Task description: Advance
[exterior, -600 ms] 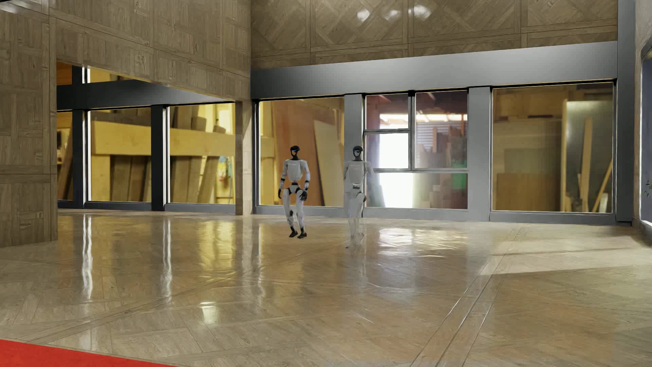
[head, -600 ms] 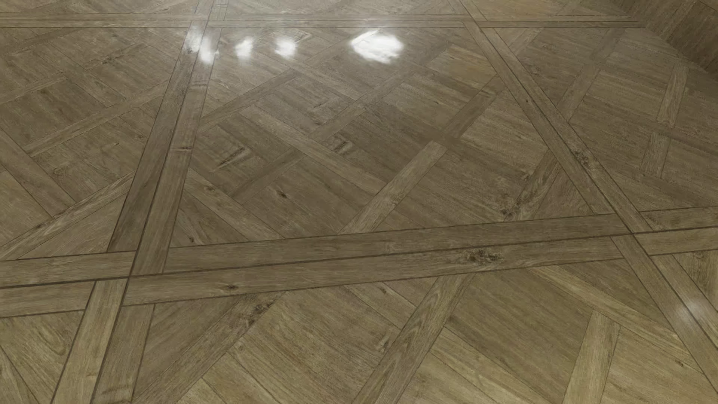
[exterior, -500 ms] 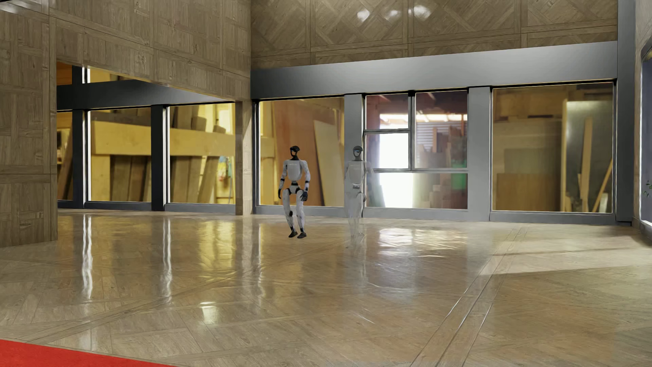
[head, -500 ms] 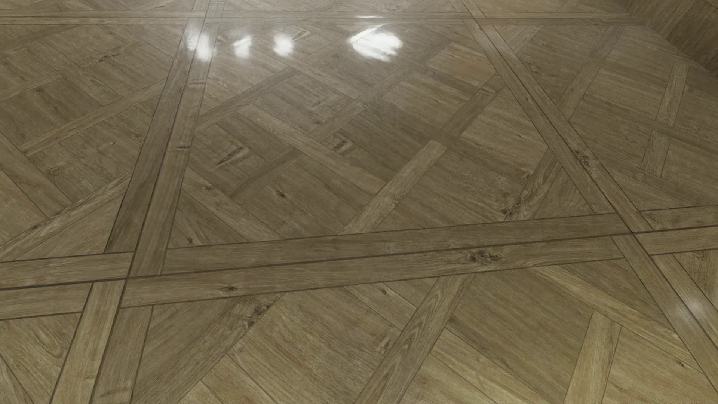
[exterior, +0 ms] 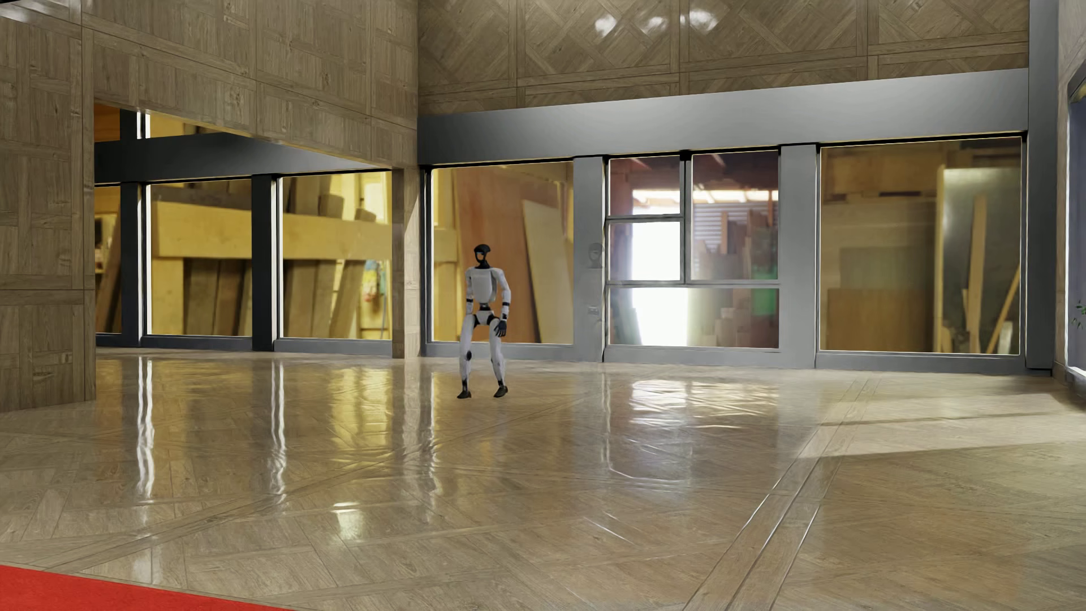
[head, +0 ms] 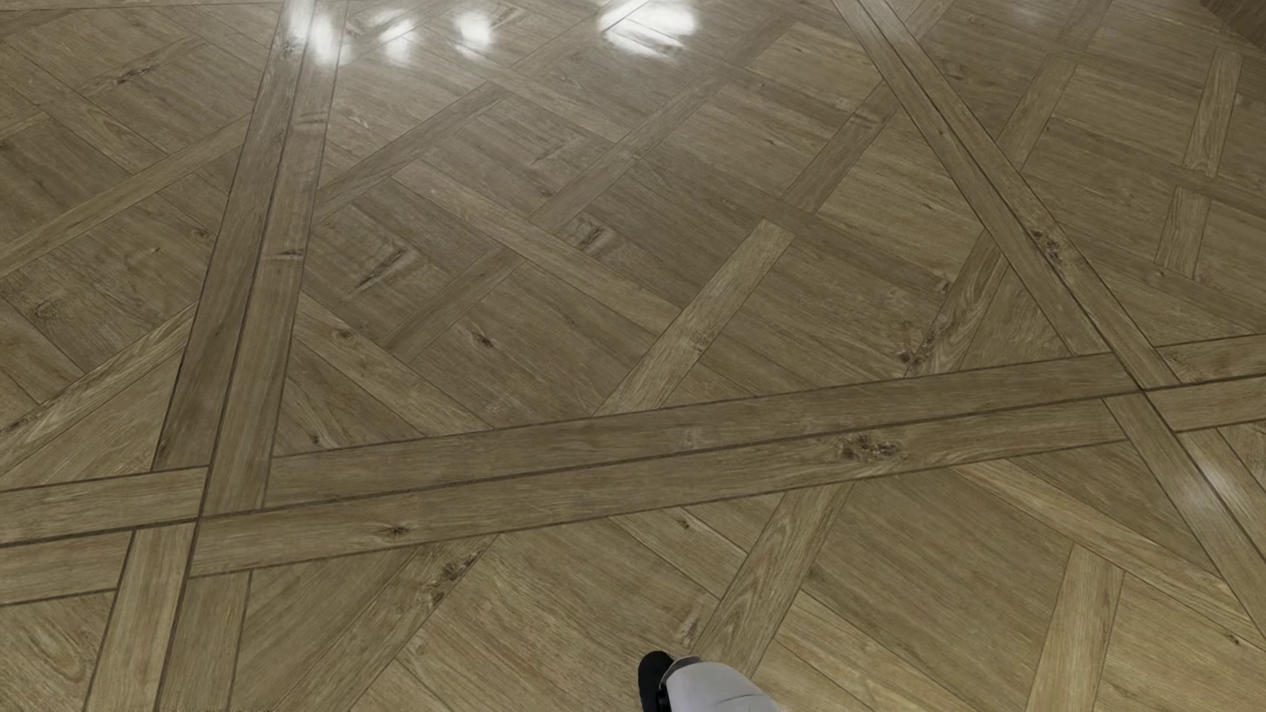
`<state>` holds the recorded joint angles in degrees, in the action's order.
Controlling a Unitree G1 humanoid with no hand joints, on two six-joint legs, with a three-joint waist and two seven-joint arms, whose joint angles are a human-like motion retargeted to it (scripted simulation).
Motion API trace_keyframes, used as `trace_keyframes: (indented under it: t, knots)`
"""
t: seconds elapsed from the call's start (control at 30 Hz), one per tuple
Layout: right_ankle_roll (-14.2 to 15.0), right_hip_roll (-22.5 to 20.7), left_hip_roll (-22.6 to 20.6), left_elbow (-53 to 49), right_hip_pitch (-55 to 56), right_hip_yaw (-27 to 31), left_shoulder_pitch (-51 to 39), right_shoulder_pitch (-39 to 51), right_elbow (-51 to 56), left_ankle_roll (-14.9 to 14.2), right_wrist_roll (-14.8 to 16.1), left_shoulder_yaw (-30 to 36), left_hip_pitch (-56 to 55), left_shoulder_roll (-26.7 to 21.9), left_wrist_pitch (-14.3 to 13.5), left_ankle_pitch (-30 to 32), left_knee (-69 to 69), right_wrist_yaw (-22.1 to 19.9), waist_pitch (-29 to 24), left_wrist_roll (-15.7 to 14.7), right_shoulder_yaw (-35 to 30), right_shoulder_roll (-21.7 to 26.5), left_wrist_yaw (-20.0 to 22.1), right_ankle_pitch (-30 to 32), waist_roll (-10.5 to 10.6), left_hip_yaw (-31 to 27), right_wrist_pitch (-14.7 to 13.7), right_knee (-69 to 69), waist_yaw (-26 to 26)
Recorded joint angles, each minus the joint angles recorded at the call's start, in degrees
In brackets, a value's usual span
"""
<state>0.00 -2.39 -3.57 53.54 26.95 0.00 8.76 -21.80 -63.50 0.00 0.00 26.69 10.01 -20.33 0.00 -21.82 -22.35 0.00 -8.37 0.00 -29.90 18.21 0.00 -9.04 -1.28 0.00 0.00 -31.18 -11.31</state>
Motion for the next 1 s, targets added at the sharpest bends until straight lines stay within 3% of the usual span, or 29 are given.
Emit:
trace_keyframes:
  t: [0.07,0.17,0.27,0.33,0.37,0.47,0.53,0.63,0.7,0.77,0.87,0.9,0.97,1.0]
  knots:
    - [0.0,1.04,0.67,-2.49,-0.66,0.0,0.04,-0.78,-1.92,0.0,0.0,-1.38,1.55,-0.02,0.0,0.19,-0.22,0.0,0.23,0.0,-2.27,-0.61,0.0,0.04,0.13,0.0,0.0,6.04,0.13]
    - [0.0,0.46,3.28,-4.35,0.28,0.0,1.79,0.29,-2.66,0.0,0.0,-4.46,3.96,1.67,0.0,4.46,-1.28,0.0,0.43,0.0,-2.42,-0.66,0.0,9.49,3.09,0.0,0.0,1.46,1.74]
    - [0.0,-2.77,4.52,-1.51,-2.64,0.0,5.82,4.57,-0.8,0.0,0.0,-1.97,2.56,2.89,0.0,18.76,-9.5,0.0,1.31,0.0,-0.51,0.53,0.0,6.82,6.2,0.0,0.0,-2.56,4.57]
    - [0.0,-4.48,4.51,1.0,-8.39,0.0,7.66,8.52,2.59,0.0,0.0,2.9,-5.39,2.94,0.0,28.86,-24.94,0.0,1.23,0.0,2.41,1.92,0.0,2.31,7.42,0.0,0.0,-1.68,5.43]
    - [0.0,-5.41,3.83,1.84,-11.27,0.0,8.28,10.6,4.86,0.0,0.0,5.36,-10.82,2.94,0.0,29.37,-34.9,0.0,0.9,0.0,4.43,2.85,0.0,0.4,7.91,0.0,0.0,-0.98,6.16]
    - [0.0,-7.98,1.23,5.84,-19.62,0.0,9.52,15.88,12.43,0.0,0.0,8.39,-27.04,3.96,0.0,18.27,-56.46,0.0,0.03,0.0,13.79,5.62,0.0,-3.69,8.25,0.0,0.0,1.73,10.32]
    - [0.0,-8.49,0.4,7.92,-25.13,0.0,10.26,18.7,16.43,0.0,0.0,8.72,-35.14,4.14,0.0,19.26,-52.43,0.0,-0.01,0.0,17.34,6.47,0.0,-6.51,7.07,0.0,0.0,3.16,13.46]
    - [0.0,-8.21,0.94,8.67,-34.23,0.0,10.79,22.01,20.39,0.0,0.0,7.34,-38.04,4.01,0.0,23.83,-22.24,0.0,-0.15,0.0,19.61,6.49,0.0,-10.74,4.94,0.0,0.0,6.16,17.07]
    - [0.0,-8.0,2.4,8.18,-39.4,0.0,10.29,22.82,21.83,0.0,0.0,6.49,-34.73,3.87,0.0,17.63,-3.11,0.0,0.17,0.0,19.74,6.02,0.0,-13.74,4.36,0.0,0.0,6.85,19.29]
    - [0.0,-6.96,4.04,8.08,-42.27,0.0,8.99,22.34,21.97,0.0,0.0,5.46,-31.61,3.87,0.0,11.13,2.17,0.0,0.69,0.0,18.58,5.19,0.0,-13.83,3.79,0.0,0.0,5.3,21.7]
    - [0.0,-3.59,-0.38,9.42,-43.4,0.0,5.48,18.7,16.96,0.0,0.0,6.01,-31.39,3.23,0.0,24.7,-1.69,0.0,1.9,0.0,16.34,2.45,0.0,-2.4,0.07,0.0,0.0,0.24,18.75]
    - [0.0,-2.68,-2.18,9.9,-42.55,0.0,3.9,16.6,13.86,0.0,0.0,7.35,-30.16,2.68,0.0,25.61,-3.3,0.0,2.34,0.0,15.17,1.55,0.0,4.84,-1.16,0.0,0.0,-3.83,16.54]
    - [0.0,-0.96,-3.57,8.44,-37.35,0.0,0.71,12.52,6.68,0.0,0.0,8.21,-24.74,1.27,0.0,21.48,-3.68,0.0,2.67,0.0,10.99,0.78,0.0,17.85,-2.29,0.0,0.0,-16.83,12.65]
    - [0.0,0.03,-4.05,6.06,-33.13,0.0,-0.73,10.69,3.37,0.0,0.0,6.76,-21.63,0.32,0.0,18.78,-3.0,0.0,2.64,0.0,8.91,0.64,0.0,18.21,-2.8,0.0,0.0,-24.21,11.11]
